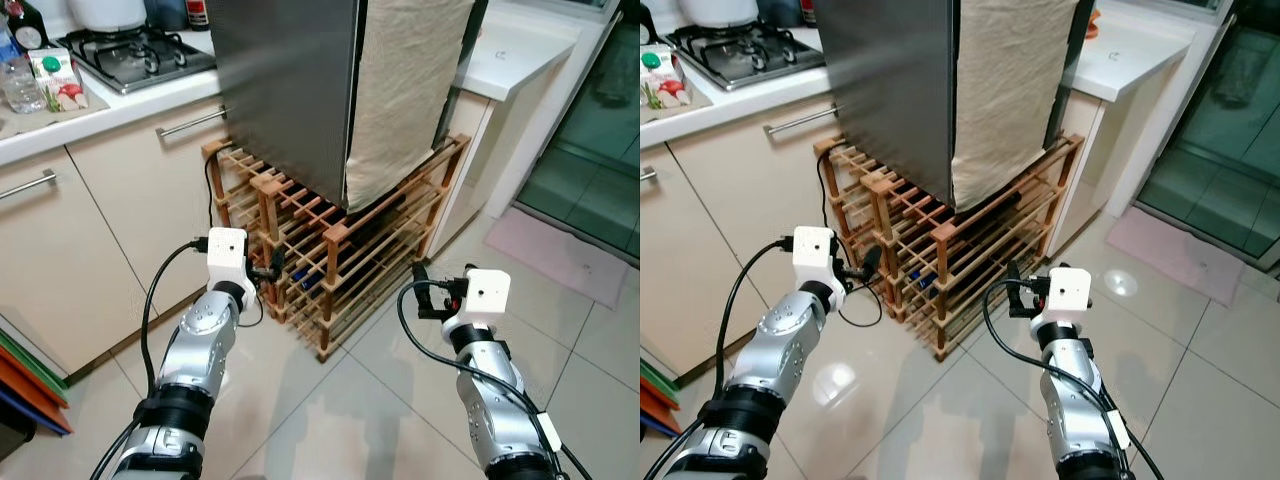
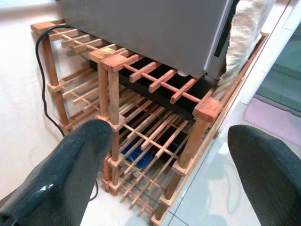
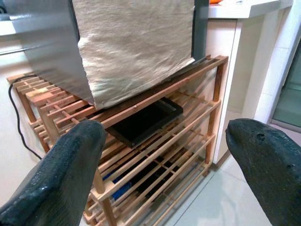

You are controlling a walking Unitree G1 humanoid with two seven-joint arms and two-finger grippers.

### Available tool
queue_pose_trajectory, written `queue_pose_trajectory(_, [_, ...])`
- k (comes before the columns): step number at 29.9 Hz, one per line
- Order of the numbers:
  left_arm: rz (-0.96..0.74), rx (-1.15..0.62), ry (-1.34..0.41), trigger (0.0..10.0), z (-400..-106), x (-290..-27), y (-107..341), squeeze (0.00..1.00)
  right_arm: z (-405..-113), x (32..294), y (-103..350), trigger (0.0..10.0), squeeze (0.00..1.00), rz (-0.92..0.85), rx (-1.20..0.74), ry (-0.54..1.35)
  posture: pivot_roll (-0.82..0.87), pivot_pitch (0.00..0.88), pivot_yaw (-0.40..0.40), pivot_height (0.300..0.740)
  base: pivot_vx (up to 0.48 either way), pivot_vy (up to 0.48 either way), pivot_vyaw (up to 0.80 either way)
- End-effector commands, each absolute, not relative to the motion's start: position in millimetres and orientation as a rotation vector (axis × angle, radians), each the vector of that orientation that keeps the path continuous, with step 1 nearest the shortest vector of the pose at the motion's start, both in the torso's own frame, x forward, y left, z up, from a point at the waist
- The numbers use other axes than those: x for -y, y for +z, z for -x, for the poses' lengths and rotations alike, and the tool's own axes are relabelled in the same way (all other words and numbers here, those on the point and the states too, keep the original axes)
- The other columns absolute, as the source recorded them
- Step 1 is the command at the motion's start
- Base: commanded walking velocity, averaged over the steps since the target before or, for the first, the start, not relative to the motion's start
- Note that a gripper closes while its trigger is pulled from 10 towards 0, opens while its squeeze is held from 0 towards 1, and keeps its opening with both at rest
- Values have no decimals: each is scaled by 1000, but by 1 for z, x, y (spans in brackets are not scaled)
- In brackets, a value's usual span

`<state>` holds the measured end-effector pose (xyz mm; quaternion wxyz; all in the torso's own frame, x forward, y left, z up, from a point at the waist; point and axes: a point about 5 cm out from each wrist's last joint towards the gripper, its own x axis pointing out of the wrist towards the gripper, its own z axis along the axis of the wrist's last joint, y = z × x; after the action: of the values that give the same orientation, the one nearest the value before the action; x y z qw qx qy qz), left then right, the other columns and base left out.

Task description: Restocking fridge

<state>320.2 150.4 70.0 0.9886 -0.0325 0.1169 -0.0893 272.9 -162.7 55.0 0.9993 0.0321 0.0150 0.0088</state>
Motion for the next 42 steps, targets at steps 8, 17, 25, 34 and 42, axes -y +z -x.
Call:
queue_pose_trajectory(8, [163,-277,-154,10000,-319,-155,66,0,-274,165,61,10000,0,-131,5,-21,67,0,5,740,0,0,0])
queue_pose_trajectory(17, [-89,-93,-294,10000,-322,-140,92,0,-271,167,60,10000,0,-115,0,-19,59,1,6,740,0,0,0])
queue_pose_trajectory(25, [-23,-3,-345,10000,-320,-124,112,0,-272,168,64,10000,0,-84,19,-24,55,3,6,740,188,0,0])
queue_pose_trajectory(34, [-2,19,-347,10000,-322,-123,120,0,-274,168,68,10000,0,-78,35,-25,54,1,7,740,422,0,0])
queue_pose_trajectory(42, [60,0,-321,10000,-322,-124,119,0,-273,168,67,10000,0,-69,24,-18,54,1,3,740,466,0,0])
